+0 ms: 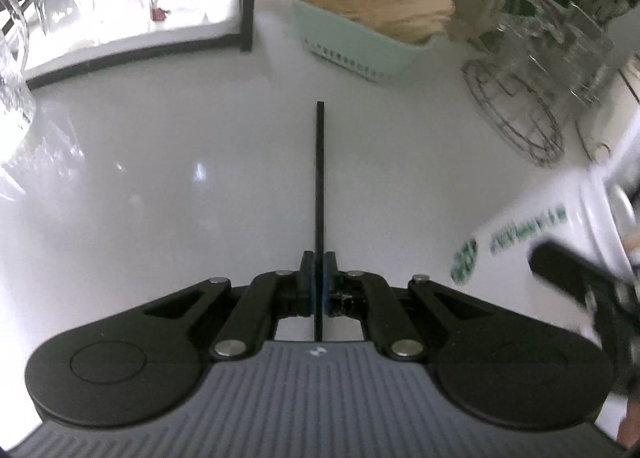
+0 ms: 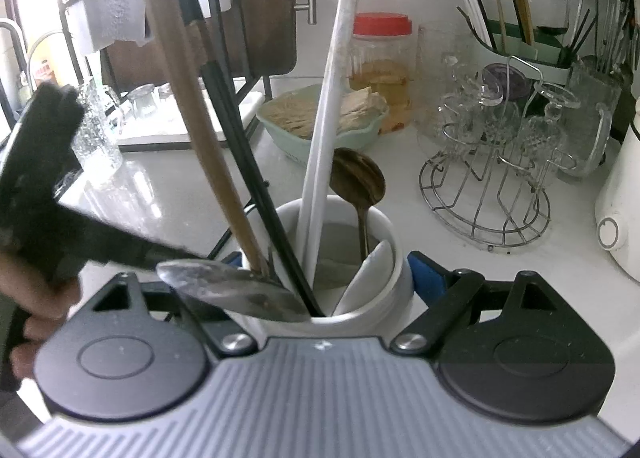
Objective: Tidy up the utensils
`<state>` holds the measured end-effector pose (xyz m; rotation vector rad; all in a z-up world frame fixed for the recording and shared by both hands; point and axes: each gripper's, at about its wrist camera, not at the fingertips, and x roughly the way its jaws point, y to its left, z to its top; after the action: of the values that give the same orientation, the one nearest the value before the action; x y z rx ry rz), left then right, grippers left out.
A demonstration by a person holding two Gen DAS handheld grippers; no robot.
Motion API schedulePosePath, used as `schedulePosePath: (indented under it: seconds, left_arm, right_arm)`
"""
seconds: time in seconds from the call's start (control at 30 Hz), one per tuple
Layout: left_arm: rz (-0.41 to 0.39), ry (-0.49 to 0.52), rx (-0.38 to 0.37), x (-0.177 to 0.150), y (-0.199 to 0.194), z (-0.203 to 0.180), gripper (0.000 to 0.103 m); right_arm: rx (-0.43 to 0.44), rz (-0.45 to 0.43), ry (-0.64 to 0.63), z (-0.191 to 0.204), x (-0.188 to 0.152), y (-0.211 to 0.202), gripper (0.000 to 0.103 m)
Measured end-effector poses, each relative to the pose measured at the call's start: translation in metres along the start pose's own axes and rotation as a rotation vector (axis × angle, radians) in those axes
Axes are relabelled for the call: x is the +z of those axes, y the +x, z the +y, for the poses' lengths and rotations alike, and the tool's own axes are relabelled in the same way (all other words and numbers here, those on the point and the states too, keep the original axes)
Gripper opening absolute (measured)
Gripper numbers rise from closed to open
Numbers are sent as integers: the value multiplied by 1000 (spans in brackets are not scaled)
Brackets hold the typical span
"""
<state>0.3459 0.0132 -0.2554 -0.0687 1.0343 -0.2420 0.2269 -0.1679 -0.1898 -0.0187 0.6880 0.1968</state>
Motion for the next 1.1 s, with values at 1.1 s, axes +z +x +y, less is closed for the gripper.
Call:
schedulePosePath:
  seconds: [1.1]
  left_arm:
    - [-75,-16,-1,47,30,-9,28]
  right_arm:
    - [-4,1,-20,2,0,2,90]
